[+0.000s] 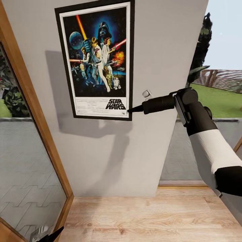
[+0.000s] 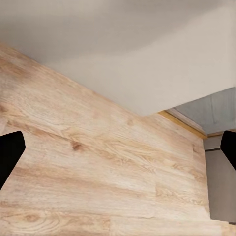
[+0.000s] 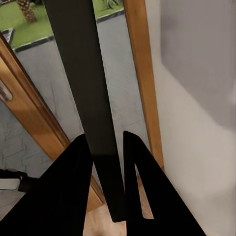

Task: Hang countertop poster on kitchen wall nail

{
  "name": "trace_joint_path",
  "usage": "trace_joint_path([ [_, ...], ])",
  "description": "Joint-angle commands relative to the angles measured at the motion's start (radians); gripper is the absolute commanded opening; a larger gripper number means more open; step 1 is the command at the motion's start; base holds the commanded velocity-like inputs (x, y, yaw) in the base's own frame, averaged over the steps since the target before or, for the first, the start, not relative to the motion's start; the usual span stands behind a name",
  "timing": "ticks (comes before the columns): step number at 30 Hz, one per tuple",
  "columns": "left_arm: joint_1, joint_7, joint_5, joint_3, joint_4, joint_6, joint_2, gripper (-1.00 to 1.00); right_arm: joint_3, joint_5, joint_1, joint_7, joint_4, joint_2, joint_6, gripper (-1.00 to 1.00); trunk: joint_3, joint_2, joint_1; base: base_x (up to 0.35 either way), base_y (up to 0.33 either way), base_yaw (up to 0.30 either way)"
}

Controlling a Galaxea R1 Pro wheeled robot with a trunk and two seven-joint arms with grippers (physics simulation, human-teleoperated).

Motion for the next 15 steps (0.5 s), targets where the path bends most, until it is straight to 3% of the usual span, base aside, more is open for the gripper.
trace_joint_path([
  [1, -0.001, -0.002, 0.005, -0.009, 0.001, -0.009, 0.001, 1.0, 0.001, 0.002, -0.001, 0.006, -0.001, -0.001, 0.01, -1.0, -0.002, -0.002, 0.001, 0.0, 0.0, 0.0],
  [12, -0.001, -0.003, 0.005, -0.008, 0.001, -0.009, 0.002, 1.0, 0.002, -0.008, 0.006, 0.013, -0.01, -0.008, 0.005, -1.0, -0.002, -0.002, 0.001, 0.0, 0.0, 0.0],
  [15, -0.001, -0.003, 0.005, -0.008, 0.001, -0.009, 0.002, 1.0, 0.001, -0.009, 0.014, 0.015, -0.007, -0.011, -0.044, -1.0, -0.002, -0.002, 0.001, 0.0, 0.0, 0.0],
])
